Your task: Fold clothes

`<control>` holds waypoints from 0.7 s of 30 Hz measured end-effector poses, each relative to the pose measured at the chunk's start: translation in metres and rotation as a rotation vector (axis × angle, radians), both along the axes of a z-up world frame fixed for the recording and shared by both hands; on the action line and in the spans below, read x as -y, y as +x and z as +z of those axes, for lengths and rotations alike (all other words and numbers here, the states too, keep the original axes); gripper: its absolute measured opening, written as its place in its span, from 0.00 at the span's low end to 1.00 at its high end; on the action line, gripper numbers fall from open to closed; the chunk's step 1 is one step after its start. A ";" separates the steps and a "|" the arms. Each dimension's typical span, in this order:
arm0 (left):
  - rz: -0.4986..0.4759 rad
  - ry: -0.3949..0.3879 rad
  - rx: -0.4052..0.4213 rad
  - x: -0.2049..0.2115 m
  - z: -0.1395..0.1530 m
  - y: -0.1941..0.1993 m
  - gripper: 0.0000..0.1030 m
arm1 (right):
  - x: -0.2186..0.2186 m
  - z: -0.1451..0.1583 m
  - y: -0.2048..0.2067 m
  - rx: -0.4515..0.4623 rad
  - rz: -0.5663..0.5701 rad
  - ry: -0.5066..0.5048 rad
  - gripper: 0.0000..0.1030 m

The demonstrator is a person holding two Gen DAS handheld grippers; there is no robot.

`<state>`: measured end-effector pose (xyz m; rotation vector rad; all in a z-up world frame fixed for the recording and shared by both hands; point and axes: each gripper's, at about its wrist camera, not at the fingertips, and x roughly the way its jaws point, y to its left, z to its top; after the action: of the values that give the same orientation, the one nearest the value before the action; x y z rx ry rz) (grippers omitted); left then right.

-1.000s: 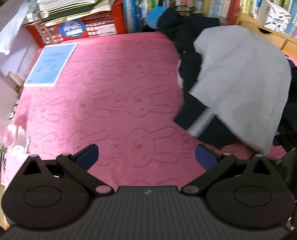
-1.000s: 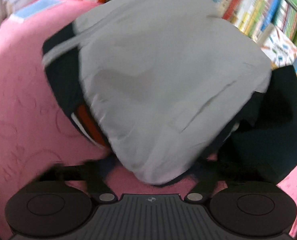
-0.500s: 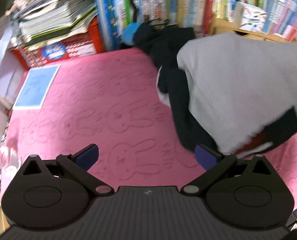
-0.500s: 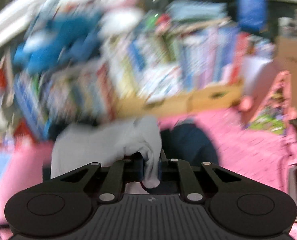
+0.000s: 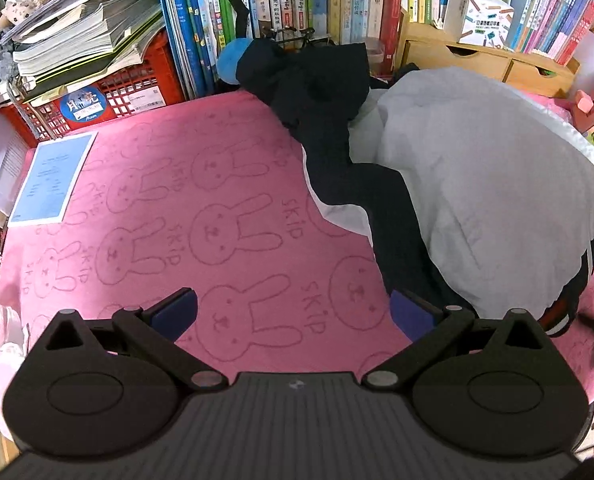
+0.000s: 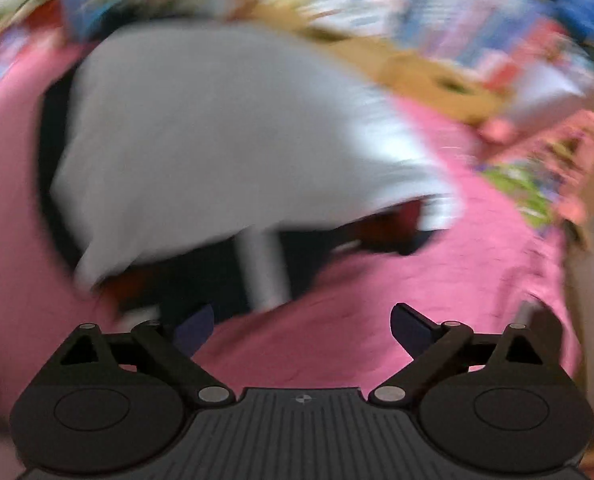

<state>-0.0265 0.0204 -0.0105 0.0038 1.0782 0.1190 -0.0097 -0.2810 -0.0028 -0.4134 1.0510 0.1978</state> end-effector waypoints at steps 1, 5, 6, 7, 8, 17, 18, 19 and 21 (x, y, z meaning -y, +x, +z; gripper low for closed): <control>-0.001 0.005 -0.001 0.001 0.000 -0.001 1.00 | -0.011 -0.008 -0.005 -0.009 0.070 -0.025 0.93; 0.004 0.022 0.000 0.002 -0.001 -0.004 1.00 | -0.066 -0.036 -0.017 0.043 0.341 -0.211 0.60; 0.007 0.025 0.001 0.001 0.000 -0.005 1.00 | -0.076 -0.037 -0.014 0.045 0.373 -0.195 0.41; 0.011 0.029 0.002 0.001 0.000 -0.006 1.00 | -0.081 -0.026 -0.004 0.050 0.348 -0.114 0.36; 0.017 0.032 0.001 0.000 0.000 -0.006 1.00 | -0.086 -0.015 0.005 0.055 0.321 -0.032 0.33; -0.013 0.039 0.010 0.014 0.000 -0.008 1.00 | -0.065 0.042 0.093 0.108 -0.063 0.451 0.36; -0.019 0.040 0.012 0.015 0.000 -0.009 1.00 | -0.059 0.044 0.093 0.094 -0.069 0.508 0.37; -0.025 0.040 0.015 0.016 -0.001 -0.009 1.00 | -0.048 0.043 0.094 0.069 -0.073 0.603 0.39; -0.043 0.034 0.019 0.021 -0.001 -0.009 1.00 | -0.027 0.040 0.091 0.002 -0.099 0.813 0.46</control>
<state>-0.0355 -0.0004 -0.0115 0.0560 1.0565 0.0988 0.0814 -0.2543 0.0373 0.3712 0.9000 0.5091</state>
